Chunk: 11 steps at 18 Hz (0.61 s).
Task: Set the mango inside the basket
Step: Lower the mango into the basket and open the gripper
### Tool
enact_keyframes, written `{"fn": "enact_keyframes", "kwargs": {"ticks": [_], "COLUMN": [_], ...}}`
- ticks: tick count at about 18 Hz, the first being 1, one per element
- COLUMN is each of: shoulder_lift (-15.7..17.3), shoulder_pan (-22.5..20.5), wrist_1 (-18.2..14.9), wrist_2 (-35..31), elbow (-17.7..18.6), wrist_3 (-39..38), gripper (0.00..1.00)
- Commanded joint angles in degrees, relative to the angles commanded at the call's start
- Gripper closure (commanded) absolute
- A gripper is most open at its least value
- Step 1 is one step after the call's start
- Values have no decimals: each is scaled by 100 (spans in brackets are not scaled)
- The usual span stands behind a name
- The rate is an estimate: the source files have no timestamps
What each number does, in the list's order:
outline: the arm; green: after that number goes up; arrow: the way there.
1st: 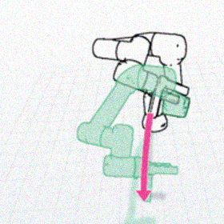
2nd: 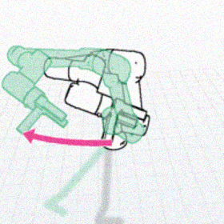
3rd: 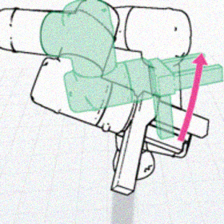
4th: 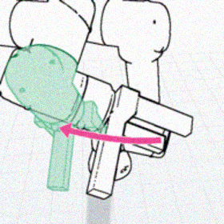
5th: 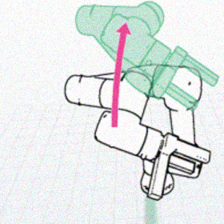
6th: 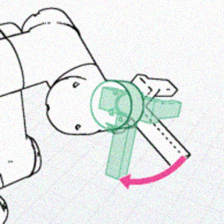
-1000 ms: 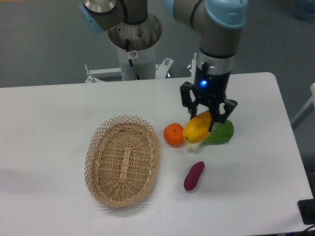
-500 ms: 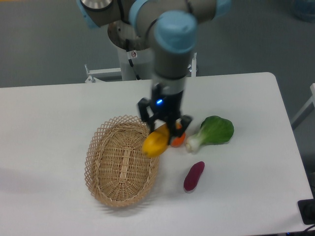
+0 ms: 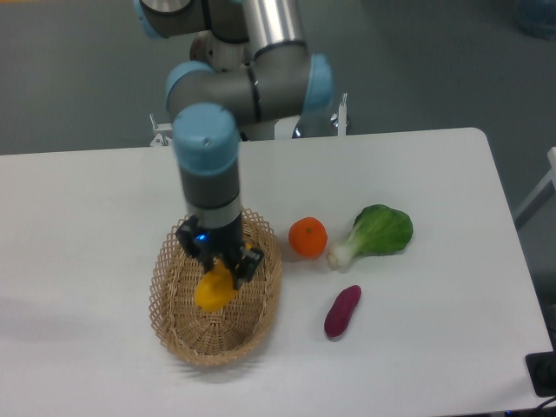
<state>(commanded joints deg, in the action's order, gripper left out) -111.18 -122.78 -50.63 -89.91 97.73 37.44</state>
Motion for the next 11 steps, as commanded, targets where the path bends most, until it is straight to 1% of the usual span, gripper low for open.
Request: {"fn": "enact_keyframes", "kwargs": {"ticks": [4, 6, 9, 11], "shoulder_lift": [-220, -378, -422, -431], "shoulder_pan": [44, 175, 193, 193], "wrist_1": [27, 35, 211, 238], "wrist_2": [-114, -140, -158, -158], "elbow": [70, 105, 149, 150], "wrist_3": [61, 70, 70, 70], "gripper": [47, 47, 47, 45]}}
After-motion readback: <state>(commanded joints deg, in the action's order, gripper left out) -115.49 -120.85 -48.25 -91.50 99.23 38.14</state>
